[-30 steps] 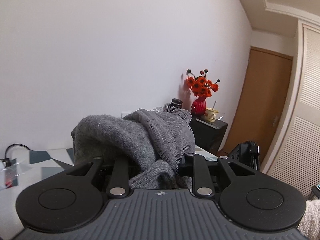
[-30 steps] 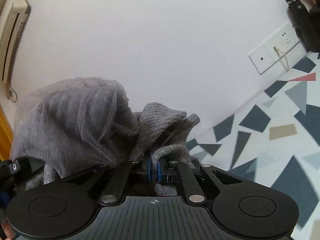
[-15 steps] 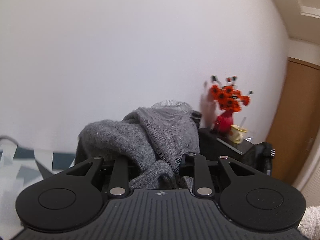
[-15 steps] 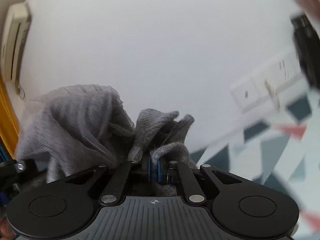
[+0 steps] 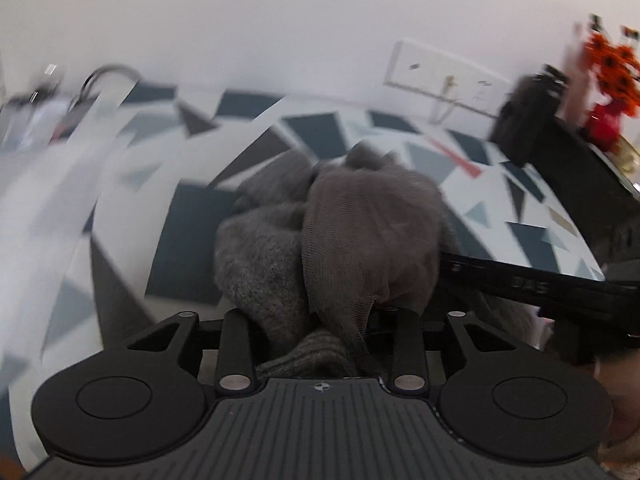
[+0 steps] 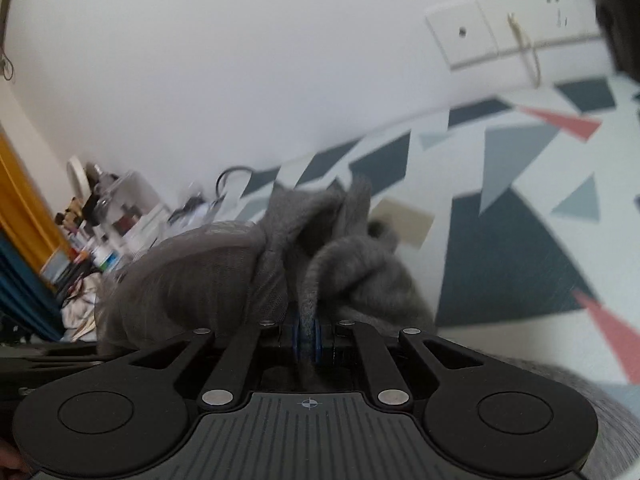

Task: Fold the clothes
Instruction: 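Lower the sweater onto the patterned tablecloth and open both tools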

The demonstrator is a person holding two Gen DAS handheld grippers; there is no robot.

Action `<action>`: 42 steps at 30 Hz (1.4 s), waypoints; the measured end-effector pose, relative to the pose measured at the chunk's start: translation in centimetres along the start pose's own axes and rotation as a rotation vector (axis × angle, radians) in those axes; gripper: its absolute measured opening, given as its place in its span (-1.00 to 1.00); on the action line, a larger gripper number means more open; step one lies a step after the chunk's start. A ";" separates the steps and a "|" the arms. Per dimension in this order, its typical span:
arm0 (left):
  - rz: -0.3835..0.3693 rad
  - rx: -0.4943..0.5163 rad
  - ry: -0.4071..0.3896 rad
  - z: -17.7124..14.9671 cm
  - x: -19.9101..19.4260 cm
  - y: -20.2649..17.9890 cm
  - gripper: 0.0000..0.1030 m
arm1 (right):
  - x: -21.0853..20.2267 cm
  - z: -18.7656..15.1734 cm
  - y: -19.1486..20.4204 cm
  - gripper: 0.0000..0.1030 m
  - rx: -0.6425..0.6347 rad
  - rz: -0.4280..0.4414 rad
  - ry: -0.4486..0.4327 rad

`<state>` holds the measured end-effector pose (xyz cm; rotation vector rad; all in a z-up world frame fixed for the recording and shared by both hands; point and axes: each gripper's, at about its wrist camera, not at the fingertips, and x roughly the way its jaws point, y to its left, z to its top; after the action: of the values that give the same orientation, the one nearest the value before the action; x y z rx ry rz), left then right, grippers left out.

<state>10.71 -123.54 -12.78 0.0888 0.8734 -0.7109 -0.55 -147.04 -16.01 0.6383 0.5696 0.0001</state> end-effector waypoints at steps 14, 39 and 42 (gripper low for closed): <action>0.143 -0.073 0.093 -1.7 2.9 0.5 0.66 | 0.5 -0.5 -1.6 -0.89 -0.015 0.054 0.067; 0.194 -0.098 0.106 -2.9 3.2 0.5 1.00 | -5.3 0.6 -1.0 0.98 -0.166 -0.329 0.020; 0.209 -0.075 0.120 -2.9 3.5 0.2 1.00 | -5.3 0.2 -1.5 0.98 -0.158 -0.368 0.041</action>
<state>10.41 -124.24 -17.21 0.1549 0.9885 -0.4804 -5.19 -149.24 -14.08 0.3745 0.7125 -0.2849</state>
